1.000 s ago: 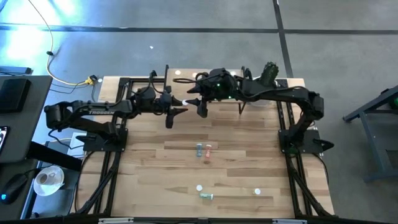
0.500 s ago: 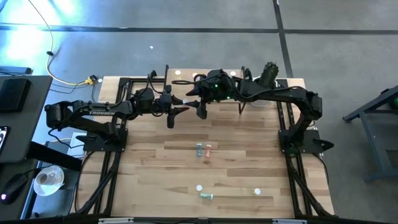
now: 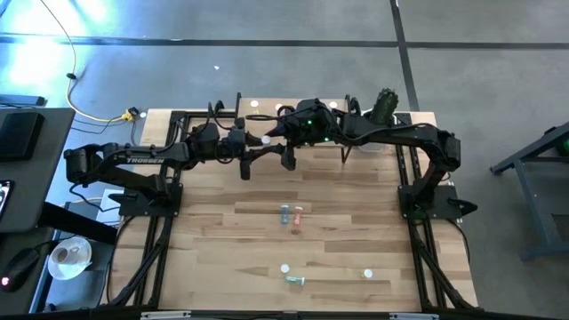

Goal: Pick and place medicine bottles onto shelf by color
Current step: Put the left pink pill bottle on the shelf aligned with the other pink pill bottle, then put the right yellow pill bottle on the shelf aligned with the other yellow pill bottle

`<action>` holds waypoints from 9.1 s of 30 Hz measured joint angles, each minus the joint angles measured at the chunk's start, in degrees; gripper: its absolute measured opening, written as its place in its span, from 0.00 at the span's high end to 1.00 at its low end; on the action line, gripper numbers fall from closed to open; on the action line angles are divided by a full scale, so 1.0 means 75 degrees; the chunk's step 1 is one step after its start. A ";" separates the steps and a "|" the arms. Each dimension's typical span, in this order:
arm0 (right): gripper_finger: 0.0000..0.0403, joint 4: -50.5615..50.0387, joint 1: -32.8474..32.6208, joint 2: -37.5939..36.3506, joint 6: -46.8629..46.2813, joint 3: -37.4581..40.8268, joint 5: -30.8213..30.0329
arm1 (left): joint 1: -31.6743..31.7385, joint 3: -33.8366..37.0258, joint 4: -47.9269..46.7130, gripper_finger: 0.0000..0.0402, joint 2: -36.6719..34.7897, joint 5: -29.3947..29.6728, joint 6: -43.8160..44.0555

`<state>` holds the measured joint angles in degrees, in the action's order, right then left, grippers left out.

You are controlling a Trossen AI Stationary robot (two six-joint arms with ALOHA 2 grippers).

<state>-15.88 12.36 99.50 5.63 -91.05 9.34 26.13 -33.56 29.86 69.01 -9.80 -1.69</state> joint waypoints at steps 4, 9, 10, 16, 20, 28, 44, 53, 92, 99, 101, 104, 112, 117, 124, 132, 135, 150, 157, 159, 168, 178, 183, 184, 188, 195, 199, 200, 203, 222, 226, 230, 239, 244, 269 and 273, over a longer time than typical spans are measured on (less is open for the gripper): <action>0.52 0.0094 0.0000 0.0000 0.0000 0.0000 0.0003 | 0.0000 -0.0064 -0.0049 0.76 0.0000 0.0023 0.0002; 0.54 0.0092 0.0000 0.0000 -0.0001 0.0003 0.0003 | 0.0000 -0.0064 -0.0074 0.76 0.0000 0.0023 0.0002; 0.55 0.0091 0.0000 0.0000 0.0000 0.0003 0.0003 | 0.0000 -0.0064 -0.0089 0.76 0.0000 0.0023 0.0002; 0.64 0.0091 0.0003 0.0000 0.0000 0.0005 -0.0003 | 0.0000 -0.0067 -0.0124 0.76 0.0000 0.0003 0.0002; 0.68 0.0091 0.0006 0.0000 0.0000 0.0003 -0.0006 | 0.0000 -0.0067 -0.0124 0.76 0.0000 0.0000 -0.0001; 0.70 0.0091 0.0006 0.0000 0.0002 0.0004 -0.0005 | 0.0000 -0.0067 -0.0122 0.73 0.0000 0.0006 0.0002; 0.71 -0.0053 0.0085 -0.0405 0.0296 0.0006 -0.0441 | 0.0006 -0.0073 -0.0197 0.53 -0.0079 0.0001 0.0047; 0.71 -0.0198 0.0298 -0.1330 0.0111 0.0006 -0.1168 | 0.0073 -0.0073 -0.0238 0.49 -0.0863 0.0033 0.0207; 0.71 -0.1173 0.0640 0.0242 -0.0930 0.0012 -0.1390 | 0.0070 -0.0070 -0.2185 0.50 -0.2774 0.0610 -0.0263; 0.71 -0.1790 0.0464 -0.0073 -0.0637 0.0012 -0.1320 | 0.0070 -0.0070 -0.2185 0.50 -0.2774 0.0740 -0.0261; 0.71 -0.1975 0.0379 -0.0210 -0.0493 0.0012 -0.1213 | 0.0070 -0.0070 -0.2185 0.50 -0.2774 0.0743 -0.0247; 0.71 -0.2475 0.0249 -0.0376 -0.0309 0.0012 -0.1186 | 0.0067 -0.0070 -0.2188 0.50 -0.2774 0.0790 -0.0220; 0.71 -0.1900 0.0029 -0.1448 -0.0284 0.1760 -0.1077 | 0.0067 -0.0070 -0.2208 0.50 -0.2774 0.1179 -0.0202; 0.71 0.0363 -0.0005 -0.2784 -0.0775 0.3745 -0.0915 | 0.0070 -0.0070 -0.2208 0.50 -0.2774 0.1383 -0.0202; 0.71 0.4102 0.0000 -0.3111 -0.0953 0.5188 -0.0991 | 0.0068 -0.0070 -0.2207 0.50 -0.2774 0.1428 -0.0202; 0.71 0.4373 0.0192 -0.1881 -0.0559 0.4006 -0.1262 | 0.0067 -0.0067 -0.2185 0.50 -0.2774 0.1428 -0.0205; 0.71 0.3855 0.0444 -0.1386 -0.0549 0.3412 -0.1725 | 0.0067 -0.0067 -0.2185 0.50 -0.2774 0.1428 -0.0203; 0.71 0.2935 0.0848 0.0120 -0.0562 0.2171 -0.1794 | 0.0070 -0.0067 -0.2185 0.50 -0.2774 0.1427 -0.0403; 0.71 0.2515 0.0868 0.0207 -0.0347 0.2122 -0.2194 | 0.0070 -0.0067 -0.2182 0.50 -0.2774 0.1425 -0.0403; 0.71 0.2458 0.0871 0.0243 -0.0356 0.2122 -0.2255 | 0.0070 -0.0067 -0.2183 0.50 -0.2772 0.1426 -0.0403; 0.71 0.2428 0.0906 0.0344 -0.0350 0.2124 -0.2270 | 0.0067 -0.0067 -0.2182 0.50 -0.2774 0.1425 -0.0403; 0.71 0.2336 0.1005 0.0341 -0.0421 0.2124 -0.2264 | 0.0067 -0.0067 -0.2185 0.50 -0.2774 0.1425 -0.0403; 0.71 0.2317 0.1005 0.0341 -0.0373 0.2124 -0.2264 | 0.0067 -0.0067 -0.2183 0.50 -0.2774 0.1425 -0.0403; 0.71 0.2317 0.1005 0.0341 -0.0373 0.2124 -0.2260 | 0.0067 -0.0067 -0.2182 0.50 -0.2774 0.1425 -0.0403; 0.70 0.2317 0.1005 0.0341 -0.0507 0.2124 -0.2148 | 0.0067 -0.0067 -0.2185 0.50 -0.2774 0.1422 -0.0403; 0.67 0.2293 0.1005 0.0341 -0.0575 0.2131 -0.2106 | 0.0068 -0.0067 -0.2185 0.50 -0.2774 0.1423 -0.0403; 0.65 0.2286 0.1005 0.0341 -0.0577 0.2136 -0.2101 | 0.0067 -0.0067 -0.2185 0.50 -0.2774 0.1422 -0.0403; 0.64 0.2294 0.1005 0.0341 -0.0577 0.2136 -0.2101 | 0.0067 -0.0067 -0.2185 0.50 -0.2772 0.1422 -0.0403; 0.61 0.2295 0.1005 0.0341 -0.0592 0.2136 -0.2101 | 0.0067 -0.0067 -0.2185 0.50 -0.2774 0.1422 -0.0403; 0.57 -0.0406 0.0686 0.0262 -0.0574 0.0357 -0.2568 | 0.0068 -0.0067 -0.2653 0.50 -0.2771 0.1422 -0.0403; 0.57 -0.1249 0.0469 0.0262 -0.0754 -0.0233 -0.2572 | 0.0064 -0.0067 -0.2832 0.50 -0.2774 0.1396 -0.0401; 0.57 -0.1828 0.0120 0.0254 -0.0964 -0.0651 -0.2567 | 0.0061 -0.0067 -0.3210 0.50 -0.2774 0.1393 -0.0290; 0.57 -0.3347 -0.0875 0.0254 -0.2104 -0.0752 -0.2578 | 0.0033 -0.0067 -0.4245 0.50 -0.2774 0.1056 -0.0180; 0.57 -0.4396 -0.1541 0.0254 -0.3087 -0.0752 -0.3215 | -0.0285 -0.0067 -0.4487 0.50 -0.2774 0.0994 -0.0054; 0.57 -0.7909 -0.5092 0.0294 -0.8347 -0.0737 -0.4837 | -0.2159 -0.0067 -0.5388 0.50 -0.2774 0.1171 0.0498; 0.57 -0.8234 -0.5743 0.0294 -0.8963 -0.0737 -0.4831 | -0.2477 -0.0067 -0.5385 0.50 -0.2774 0.1172 0.0719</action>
<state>-77.64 -30.71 101.71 -61.60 -96.57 -26.89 7.56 -34.06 -10.52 48.21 -1.02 3.71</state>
